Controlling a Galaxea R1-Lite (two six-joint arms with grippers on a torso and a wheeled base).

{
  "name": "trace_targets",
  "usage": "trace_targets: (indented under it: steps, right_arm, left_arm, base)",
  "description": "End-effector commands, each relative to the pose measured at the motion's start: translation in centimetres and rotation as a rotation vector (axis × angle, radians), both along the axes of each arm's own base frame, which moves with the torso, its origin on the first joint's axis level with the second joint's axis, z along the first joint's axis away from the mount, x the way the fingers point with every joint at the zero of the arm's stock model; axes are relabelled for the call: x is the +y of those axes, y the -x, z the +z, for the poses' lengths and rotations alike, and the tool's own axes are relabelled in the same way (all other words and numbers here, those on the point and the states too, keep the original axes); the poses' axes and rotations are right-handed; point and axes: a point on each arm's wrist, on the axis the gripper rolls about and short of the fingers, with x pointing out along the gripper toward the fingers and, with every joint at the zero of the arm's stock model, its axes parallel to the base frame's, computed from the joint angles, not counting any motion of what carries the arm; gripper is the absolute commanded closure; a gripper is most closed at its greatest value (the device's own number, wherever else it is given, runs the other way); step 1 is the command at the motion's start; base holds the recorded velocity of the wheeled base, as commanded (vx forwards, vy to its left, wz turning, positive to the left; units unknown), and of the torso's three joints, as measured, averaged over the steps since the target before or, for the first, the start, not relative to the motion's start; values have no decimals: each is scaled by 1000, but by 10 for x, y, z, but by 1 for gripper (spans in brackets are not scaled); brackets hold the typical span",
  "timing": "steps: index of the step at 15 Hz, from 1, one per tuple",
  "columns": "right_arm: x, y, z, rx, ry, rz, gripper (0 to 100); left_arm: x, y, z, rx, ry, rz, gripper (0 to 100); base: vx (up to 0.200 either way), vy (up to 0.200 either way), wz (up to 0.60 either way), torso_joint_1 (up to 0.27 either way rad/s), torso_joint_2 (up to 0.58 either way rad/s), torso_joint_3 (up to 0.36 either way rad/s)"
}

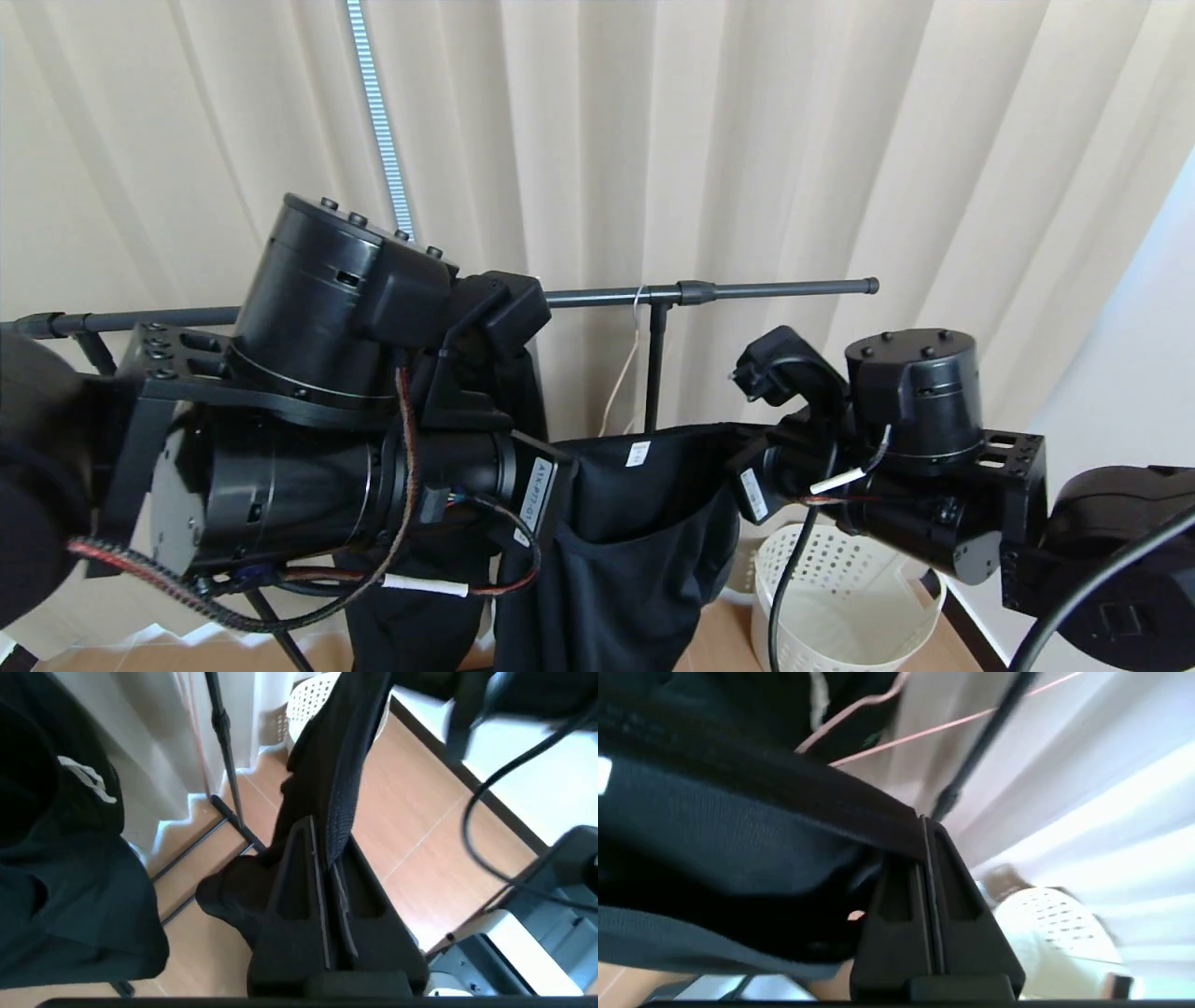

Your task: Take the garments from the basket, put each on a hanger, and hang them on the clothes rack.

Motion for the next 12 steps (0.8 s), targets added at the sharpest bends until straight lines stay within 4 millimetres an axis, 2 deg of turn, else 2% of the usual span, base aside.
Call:
trace_targets:
  steps: [1,4,5,12]
  right_arm:
    - [-14,7,23,-68,-29,-31,100]
    - [-22,15,36,-126,-13,-70,100]
    - [-23,17,39,-137,-12,-70,100]
    - [-34,14,48,-163,-25,-110,100]
  left_arm:
    - [-14,-21,-19,26,-36,19,100]
    - [-27,-40,-32,19,-48,22,100]
    - [-28,-41,-34,17,-60,13,0]
    - [-23,-41,-29,3,-56,24,0]
  base:
    - [0,0,0,0,0,0]
    - [0,0,0,0,0,0]
    - [0,0,0,0,0,0]
    - [0,0,0,0,0,0]
